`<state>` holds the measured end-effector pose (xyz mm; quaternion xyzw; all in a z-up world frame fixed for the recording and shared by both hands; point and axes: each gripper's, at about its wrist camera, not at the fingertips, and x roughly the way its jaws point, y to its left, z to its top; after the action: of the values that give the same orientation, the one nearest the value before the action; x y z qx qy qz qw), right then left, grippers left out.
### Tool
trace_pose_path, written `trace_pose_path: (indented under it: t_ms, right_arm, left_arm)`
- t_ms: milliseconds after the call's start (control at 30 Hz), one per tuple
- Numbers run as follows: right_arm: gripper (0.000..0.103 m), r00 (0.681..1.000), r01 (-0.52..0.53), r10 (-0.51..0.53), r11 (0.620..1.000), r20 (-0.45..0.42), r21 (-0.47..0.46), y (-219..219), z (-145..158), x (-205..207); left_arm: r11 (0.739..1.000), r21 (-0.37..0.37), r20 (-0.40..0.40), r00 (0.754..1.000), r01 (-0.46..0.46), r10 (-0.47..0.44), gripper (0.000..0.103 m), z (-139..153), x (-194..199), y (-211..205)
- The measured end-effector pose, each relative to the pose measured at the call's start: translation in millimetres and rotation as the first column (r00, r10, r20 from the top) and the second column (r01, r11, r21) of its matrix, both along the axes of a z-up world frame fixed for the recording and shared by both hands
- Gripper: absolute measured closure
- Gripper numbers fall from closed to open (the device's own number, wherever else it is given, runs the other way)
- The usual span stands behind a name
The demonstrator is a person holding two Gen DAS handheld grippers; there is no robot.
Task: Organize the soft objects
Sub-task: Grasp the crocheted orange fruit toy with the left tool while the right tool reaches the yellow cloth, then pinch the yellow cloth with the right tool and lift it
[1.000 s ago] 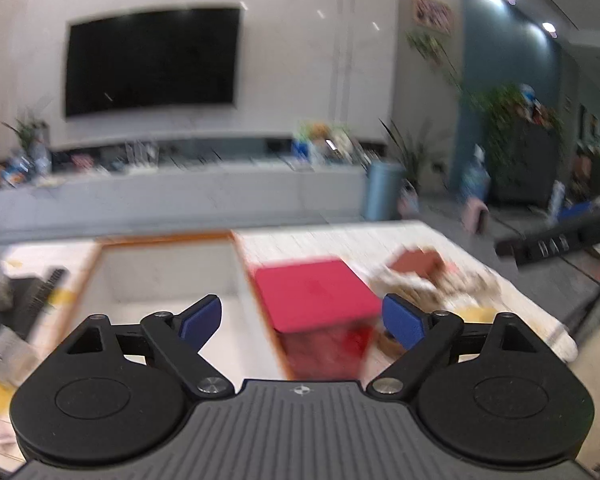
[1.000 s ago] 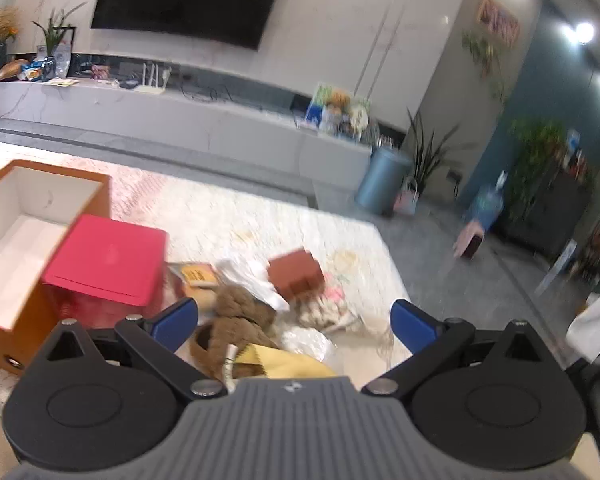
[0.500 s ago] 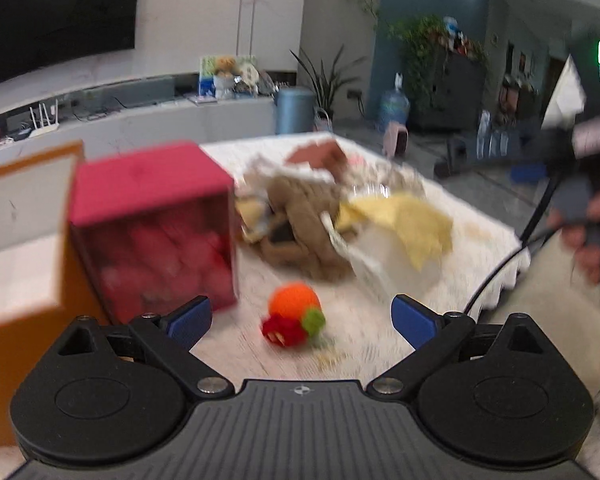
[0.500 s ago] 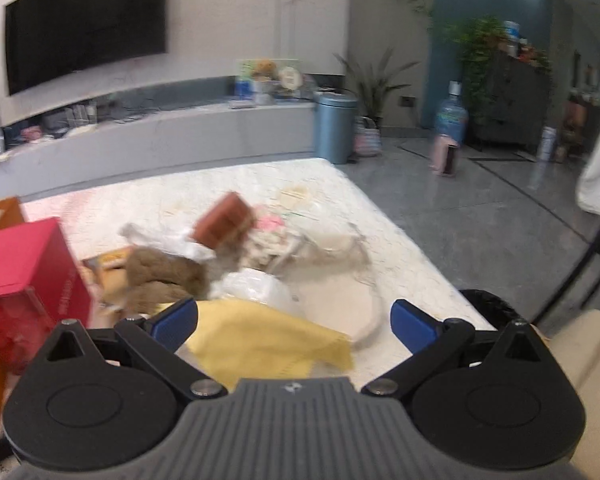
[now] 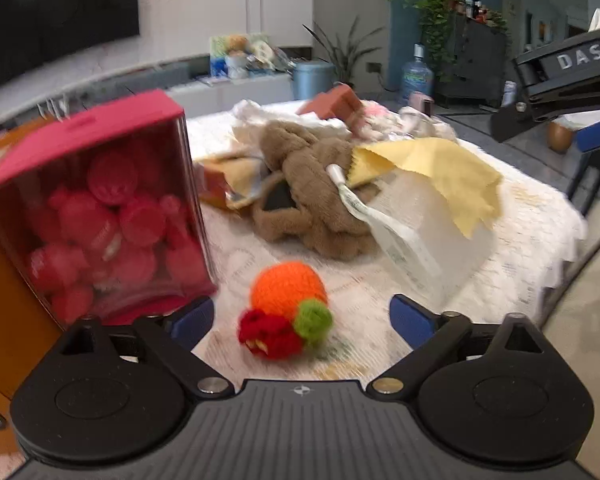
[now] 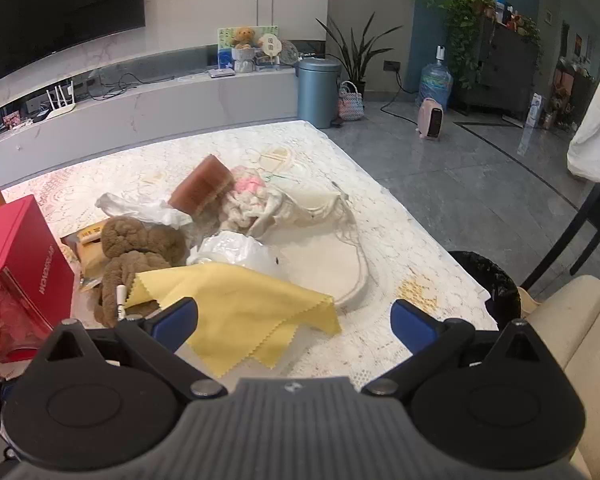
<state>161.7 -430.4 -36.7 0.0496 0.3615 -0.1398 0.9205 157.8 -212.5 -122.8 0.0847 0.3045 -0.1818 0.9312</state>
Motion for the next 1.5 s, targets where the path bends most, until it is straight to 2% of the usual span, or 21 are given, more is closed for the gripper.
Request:
trace_pose_path:
  t_ms: [33,67,167,233,267,367,600,733,900,1167,1200,1267,1300,1333,1367,1433,1500]
  right_arm:
    - [0.003,1.0,0.002,-0.002,1.0,-0.002,0.002,0,0,0]
    - [0.003,1.0,0.003,-0.003,1.0,-0.003,0.004,0,0,0]
    - [0.003,1.0,-0.009,0.009,1.0,-0.003,-0.006,3,0,1]
    - [0.003,1.0,-0.008,0.008,1.0,-0.006,-0.011,3,0,1]
    - [0.003,1.0,-0.004,0.004,1.0,-0.009,-0.013,2,0,1]
    - [0.003,1.0,-0.012,0.011,1.0,-0.03,-0.029,2,-4,3]
    - [0.003,0.998,-0.052,0.052,0.998,-0.038,-0.018,6,-14,11]
    - [0.003,0.994,-0.105,0.104,0.993,-0.017,-0.048,22,-17,18]
    - [0.003,0.976,-0.218,0.219,0.968,-0.004,-0.123,54,-25,25]
    - [0.003,0.981,-0.188,0.195,0.964,0.02,-0.19,61,-42,46]
    - [0.005,0.983,-0.176,0.181,0.967,0.011,-0.183,57,-45,48]
    - [0.019,0.989,-0.149,0.15,0.977,-0.002,-0.15,49,-49,52]
    - [0.034,0.991,-0.132,0.133,0.982,-0.003,-0.137,46,-50,53]
    - [0.043,0.993,-0.113,0.114,0.986,-0.003,-0.123,43,-51,53]
    - [0.046,0.995,-0.104,0.104,0.989,-0.002,-0.109,40,-50,52]
    - [0.069,0.996,-0.092,0.093,0.992,0.006,-0.086,36,-48,49]
    - [0.078,0.996,-0.085,0.086,0.994,0.009,-0.066,33,-47,47]
  left_arm:
    - [0.999,0.01,0.024,0.999,-0.038,0.038,0.004,0,-2,-1]
    - [0.998,0.018,0.026,0.998,-0.055,0.055,0.014,-2,-1,-2]
    - [0.998,0.041,-0.03,0.999,-0.04,0.042,0.036,-7,5,-4]
    - [0.999,0.031,-0.004,0.999,-0.036,0.036,0.048,-7,0,-2]
    - [0.999,0.032,-0.003,0.999,-0.035,0.035,0.05,-6,0,-1]
    - [0.999,0.012,-0.015,0.999,-0.045,0.045,0.051,-3,-2,1]
    - [0.999,0.021,0.039,0.999,-0.026,0.025,0.051,9,-11,2]
    - [1.0,0.004,0.007,1.0,-0.026,0.026,0.051,13,-12,9]
    - [0.997,-0.073,-0.066,0.998,0.007,-0.012,0.051,14,-8,21]
    - [0.999,-0.045,-0.075,0.997,-0.002,-0.001,0.051,10,-6,26]
    - [0.999,-0.04,-0.08,0.997,-0.003,0.0,0.051,10,-5,26]
    - [0.999,-0.032,-0.078,0.997,-0.005,0.002,0.051,11,-5,27]
    - [1.0,-0.022,-0.062,0.998,-0.004,0.003,0.051,12,-6,27]
    - [1.0,-0.006,-0.041,0.999,-0.001,0.001,0.051,12,-7,26]
    - [1.0,0.012,-0.02,1.0,0.002,-0.002,0.051,12,-10,24]
    - [0.999,0.041,0.011,1.0,0.01,-0.01,0.051,12,-13,21]
    - [0.999,0.05,0.011,1.0,0.019,-0.02,0.051,12,-15,19]
